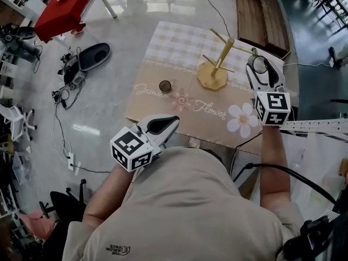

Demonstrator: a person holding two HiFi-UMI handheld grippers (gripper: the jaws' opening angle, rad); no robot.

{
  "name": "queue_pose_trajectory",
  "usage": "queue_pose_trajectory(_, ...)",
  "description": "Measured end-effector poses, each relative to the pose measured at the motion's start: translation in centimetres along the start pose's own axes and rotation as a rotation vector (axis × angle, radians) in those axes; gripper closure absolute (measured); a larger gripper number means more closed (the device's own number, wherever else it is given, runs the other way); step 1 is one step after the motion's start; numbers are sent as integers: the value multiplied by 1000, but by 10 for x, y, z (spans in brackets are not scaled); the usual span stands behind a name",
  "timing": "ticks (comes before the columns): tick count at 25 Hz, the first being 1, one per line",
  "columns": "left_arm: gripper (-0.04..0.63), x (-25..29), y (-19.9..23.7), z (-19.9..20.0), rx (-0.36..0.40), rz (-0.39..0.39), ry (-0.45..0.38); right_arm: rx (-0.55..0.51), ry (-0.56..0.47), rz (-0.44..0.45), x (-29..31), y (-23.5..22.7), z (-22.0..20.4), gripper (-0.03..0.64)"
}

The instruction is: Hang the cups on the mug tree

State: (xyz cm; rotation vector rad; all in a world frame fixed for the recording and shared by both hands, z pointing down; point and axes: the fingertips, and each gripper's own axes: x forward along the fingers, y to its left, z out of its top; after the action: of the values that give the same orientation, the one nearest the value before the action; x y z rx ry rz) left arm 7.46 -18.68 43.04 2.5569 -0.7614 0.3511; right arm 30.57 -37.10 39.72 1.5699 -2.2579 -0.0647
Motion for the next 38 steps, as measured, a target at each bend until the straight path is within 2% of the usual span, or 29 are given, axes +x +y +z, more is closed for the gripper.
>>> queue_pose_trajectory(8,586,-37,6,-14,-22,14,-20,-43,32,-40,12,25,0,344)
queue_pose_trajectory(15,586,-67,12,-29,-48,43,-26,-96,53,-116,29,36,-7,344)
queue_pose_trajectory(24,586,-93,15,-40,-64,64,-45,-109,66,-164,44,49,-12,344)
queue_pose_trajectory(32,586,-115,14,-48,-72,56,-50,-119,129,-146,44,58,-20,344)
queue_pose_trajectory(38,586,-125,14,-50,-59,37,-51,-117,121,-160,28,66,-17,344)
